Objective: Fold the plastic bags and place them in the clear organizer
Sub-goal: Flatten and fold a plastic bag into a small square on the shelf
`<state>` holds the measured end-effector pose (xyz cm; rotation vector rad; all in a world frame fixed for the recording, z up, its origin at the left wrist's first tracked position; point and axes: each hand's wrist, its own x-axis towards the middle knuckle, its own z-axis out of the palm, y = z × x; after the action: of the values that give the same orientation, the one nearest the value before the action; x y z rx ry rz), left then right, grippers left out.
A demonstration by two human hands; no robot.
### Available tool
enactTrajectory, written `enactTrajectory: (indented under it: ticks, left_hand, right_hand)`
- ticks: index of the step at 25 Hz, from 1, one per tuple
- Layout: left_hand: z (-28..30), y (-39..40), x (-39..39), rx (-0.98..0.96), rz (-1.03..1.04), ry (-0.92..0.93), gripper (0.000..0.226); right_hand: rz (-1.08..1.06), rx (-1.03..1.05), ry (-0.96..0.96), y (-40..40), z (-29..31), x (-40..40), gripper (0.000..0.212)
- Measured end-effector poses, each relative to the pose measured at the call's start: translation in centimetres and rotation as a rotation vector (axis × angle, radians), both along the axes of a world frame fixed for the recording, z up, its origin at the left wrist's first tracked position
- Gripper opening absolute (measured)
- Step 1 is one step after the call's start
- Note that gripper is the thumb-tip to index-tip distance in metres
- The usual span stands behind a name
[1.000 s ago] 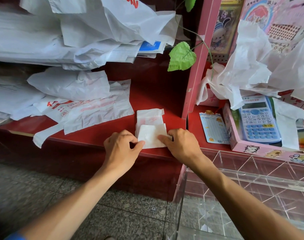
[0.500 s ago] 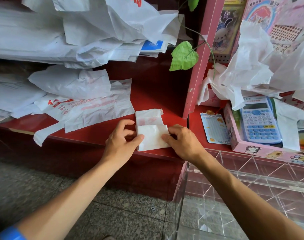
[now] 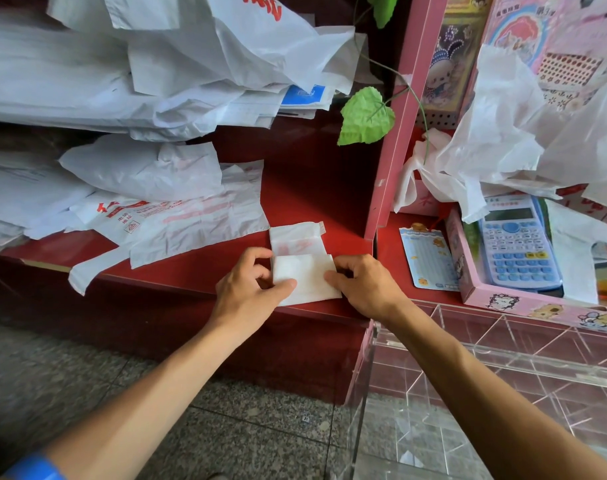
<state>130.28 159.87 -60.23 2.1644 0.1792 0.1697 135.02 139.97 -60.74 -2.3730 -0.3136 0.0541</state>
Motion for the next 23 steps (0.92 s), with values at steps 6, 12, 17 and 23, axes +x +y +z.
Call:
enactTrajectory:
  ticks: [6,12,17,23]
  left_hand:
    - [-0.2,0.2,0.6,-0.021,0.014,0.04,0.035]
    - [-0.2,0.4,0.6,-0.012,0.002,0.006,0.029]
    - [-0.6,-0.1,0.4,0.168,-0.012,-0.115,0.021]
    - [-1.0,0.2,0.2,0.287,-0.082,-0.166,0.043]
  right_hand:
    - [0.039,0.083,0.061,-0.2,0.4,0.1,0.017]
    - [-0.062,0.018,0.03,0.4,0.5,-0.2,0.04]
    - [-0.076,-0.001,-0.046,0.4,0.3,-0.5,0.029]
    - [-0.101,-0.003,-0.083,0.6,0.2,-0.8,0.021]
